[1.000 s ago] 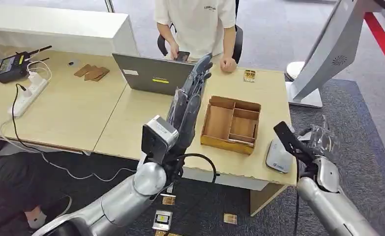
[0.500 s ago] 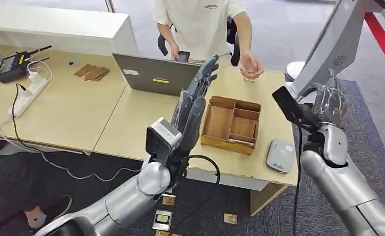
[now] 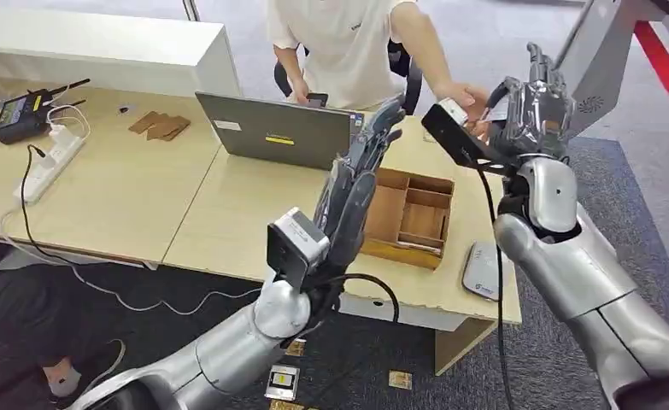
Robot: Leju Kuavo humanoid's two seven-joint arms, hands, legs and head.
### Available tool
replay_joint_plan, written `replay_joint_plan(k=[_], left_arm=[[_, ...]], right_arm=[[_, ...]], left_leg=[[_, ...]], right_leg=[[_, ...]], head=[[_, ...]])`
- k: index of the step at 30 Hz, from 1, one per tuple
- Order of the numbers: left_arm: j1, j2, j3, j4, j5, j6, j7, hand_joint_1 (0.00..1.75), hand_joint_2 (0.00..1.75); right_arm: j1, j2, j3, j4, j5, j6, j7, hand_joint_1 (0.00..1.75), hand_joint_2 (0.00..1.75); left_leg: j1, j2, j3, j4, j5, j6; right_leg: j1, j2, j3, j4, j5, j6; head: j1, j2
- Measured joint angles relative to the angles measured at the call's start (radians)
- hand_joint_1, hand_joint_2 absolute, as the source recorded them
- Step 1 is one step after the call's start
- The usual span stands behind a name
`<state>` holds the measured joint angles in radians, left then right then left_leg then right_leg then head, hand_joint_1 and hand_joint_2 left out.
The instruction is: Pass the card to the sensor for recognition and then transmit it.
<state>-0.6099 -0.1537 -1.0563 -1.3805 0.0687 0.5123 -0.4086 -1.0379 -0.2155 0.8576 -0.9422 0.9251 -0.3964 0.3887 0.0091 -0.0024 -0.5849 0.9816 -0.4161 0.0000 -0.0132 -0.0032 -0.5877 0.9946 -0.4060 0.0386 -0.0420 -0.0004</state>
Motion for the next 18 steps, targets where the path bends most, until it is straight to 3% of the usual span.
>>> replay_joint_plan(k=[13, 14, 15, 16, 18], left_arm=[[-0.003, -0.010, -0.002, 0.014, 0.006, 0.001, -0.005, 0.00, 0.00], [-0.003, -0.010, -0.002, 0.014, 0.006, 0.001, -0.005, 0.00, 0.00], [-0.003, -0.010, -0.002, 0.014, 0.006, 0.001, -0.005, 0.00, 0.00], [-0.003, -0.010, -0.002, 0.015, 0.006, 0.001, -0.005, 0.00, 0.00], [-0.003, -0.010, -0.002, 0.015, 0.006, 0.001, -0.005, 0.00, 0.00]], right_arm=[[-0.023, 0.089, 0.060, 0.164, 0.011, -0.005, -0.028, 1.75, 1.75], [-0.023, 0.093, 0.064, 0.172, 0.011, -0.005, -0.030, 1.40, 1.75], [-0.023, 0.096, 0.066, 0.180, 0.011, -0.005, -0.030, 0.09, 1.75], [-0.023, 0.098, 0.067, 0.187, 0.011, -0.006, -0.030, 0.00, 1.75], [-0.026, 0.105, 0.070, 0.201, 0.009, -0.014, -0.033, 0.00, 1.75]], left_leg=[[0.000, 0.000, -0.001, 0.000, 0.000, 0.000], [0.000, 0.000, -0.001, 0.000, 0.000, 0.000], [0.000, 0.000, -0.002, 0.000, 0.000, 0.000], [0.000, -0.001, -0.002, 0.000, 0.000, 0.000], [0.000, 0.000, -0.003, 0.000, 0.000, 0.000]], right_leg=[[0.000, -0.001, -0.001, 0.000, 0.000, 0.000], [0.000, -0.001, -0.001, 0.000, 0.000, 0.000], [0.000, -0.001, -0.002, 0.000, 0.000, 0.000], [0.000, -0.001, -0.002, 0.000, 0.000, 0.000], [0.000, -0.001, -0.003, 0.000, -0.001, 0.000]], head=[[0.000, 0.000], [0.000, 0.000], [0.000, 0.000], [0.000, 0.000], [0.000, 0.000]])
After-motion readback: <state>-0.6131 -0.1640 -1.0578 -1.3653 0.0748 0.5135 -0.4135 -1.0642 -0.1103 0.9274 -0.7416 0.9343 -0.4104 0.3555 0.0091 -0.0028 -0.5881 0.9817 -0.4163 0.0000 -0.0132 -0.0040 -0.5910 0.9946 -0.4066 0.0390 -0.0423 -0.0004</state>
